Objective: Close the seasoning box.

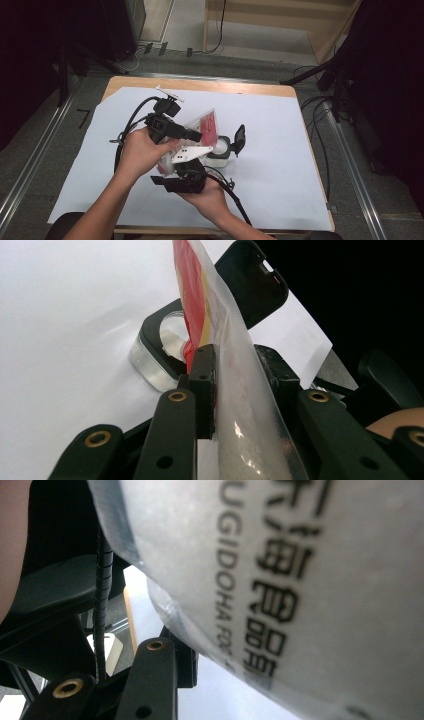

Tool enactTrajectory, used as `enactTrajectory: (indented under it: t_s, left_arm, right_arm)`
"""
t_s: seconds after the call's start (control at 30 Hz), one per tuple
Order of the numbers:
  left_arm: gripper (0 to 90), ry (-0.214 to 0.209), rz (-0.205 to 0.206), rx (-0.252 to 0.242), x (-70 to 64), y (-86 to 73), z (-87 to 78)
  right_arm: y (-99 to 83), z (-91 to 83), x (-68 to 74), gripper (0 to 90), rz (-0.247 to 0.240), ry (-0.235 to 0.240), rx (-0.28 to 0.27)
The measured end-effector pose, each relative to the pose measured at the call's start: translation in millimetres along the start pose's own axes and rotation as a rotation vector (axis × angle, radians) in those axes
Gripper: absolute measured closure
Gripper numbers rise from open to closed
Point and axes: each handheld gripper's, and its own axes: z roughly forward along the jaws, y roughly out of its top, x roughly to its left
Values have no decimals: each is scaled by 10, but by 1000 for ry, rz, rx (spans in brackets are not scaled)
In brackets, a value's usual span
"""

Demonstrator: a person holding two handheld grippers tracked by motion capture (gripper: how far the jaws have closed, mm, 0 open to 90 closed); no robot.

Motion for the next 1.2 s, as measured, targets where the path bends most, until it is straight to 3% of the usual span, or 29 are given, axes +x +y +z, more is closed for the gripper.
enactTrajectory:
  t_s: [1.2]
  left_arm:
    - [714,2,-1,-2,-15,-12,10]
  right_arm:
    - [-15,11,7,627,0,-3,-7]
